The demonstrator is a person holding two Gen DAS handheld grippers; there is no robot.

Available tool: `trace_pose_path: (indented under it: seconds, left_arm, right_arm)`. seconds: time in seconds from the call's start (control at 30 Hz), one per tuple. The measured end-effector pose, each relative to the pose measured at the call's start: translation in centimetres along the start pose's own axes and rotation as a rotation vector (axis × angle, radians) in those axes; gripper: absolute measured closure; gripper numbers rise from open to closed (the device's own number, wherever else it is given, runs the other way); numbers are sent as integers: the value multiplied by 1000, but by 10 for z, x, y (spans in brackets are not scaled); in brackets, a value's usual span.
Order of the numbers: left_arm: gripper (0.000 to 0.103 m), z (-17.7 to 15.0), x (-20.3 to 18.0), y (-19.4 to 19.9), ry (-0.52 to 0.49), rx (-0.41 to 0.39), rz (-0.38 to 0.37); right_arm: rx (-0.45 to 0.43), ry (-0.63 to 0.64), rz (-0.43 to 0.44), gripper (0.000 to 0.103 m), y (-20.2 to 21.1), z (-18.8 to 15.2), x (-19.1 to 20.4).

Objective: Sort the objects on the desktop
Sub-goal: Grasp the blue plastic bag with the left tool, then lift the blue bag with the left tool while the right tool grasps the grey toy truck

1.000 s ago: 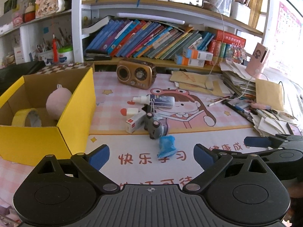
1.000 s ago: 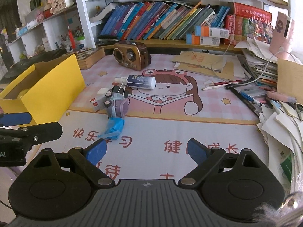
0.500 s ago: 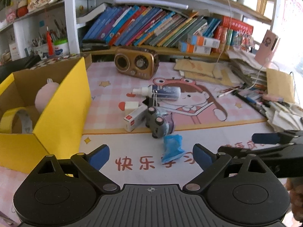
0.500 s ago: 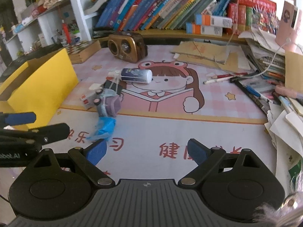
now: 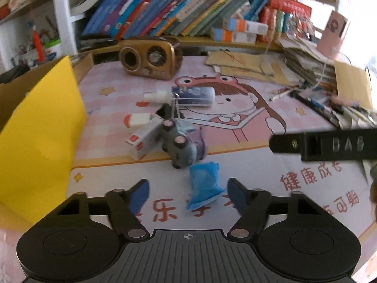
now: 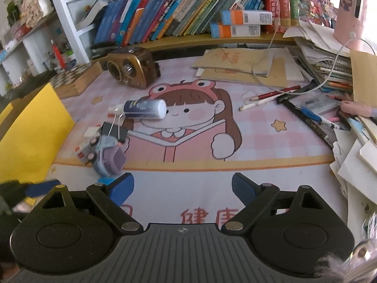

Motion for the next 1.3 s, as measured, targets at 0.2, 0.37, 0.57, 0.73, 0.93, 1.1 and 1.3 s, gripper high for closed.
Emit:
trace_pose_path:
  seconds: [0.2,0.37,0.57,0.73,0.93,1.1,1.3]
  left_arm:
    - [59,-8,-14,-18,-66,11,-6]
    - [74,-11,-12,-12,-42,-21,-23]
    - [75,-3,11,25,12,-79,24]
    - [75,-4,29,52,66,-90,77]
    - [75,-3,32,70,64,-111,113]
    - [75,0,36,81,87,-130,135]
    - [76,-1,36,86,96,-140,137]
  right_arm:
    - [-13,21,23,13,-2,8,5]
    - [-16,66,51,13,-3,11,15]
    - [-20,104,103,12,-9,15,26]
    - [10,141,169,12,-30,15,43]
    - [58,216,276,21,-55,12,75]
    - [106,243,292,32,-80,8,95]
    - [151,242,271,51,-100,2,104]
Point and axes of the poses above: each gripper's, at about its wrist camera, not at the fingertips, and y roughly against the way its jaws point, x to its left, z to its top, the point moved 4 cm from there along -y, roughly the way its jaws point, and after that the axes turned 12 degrees about -x, right-handed, at the moved point
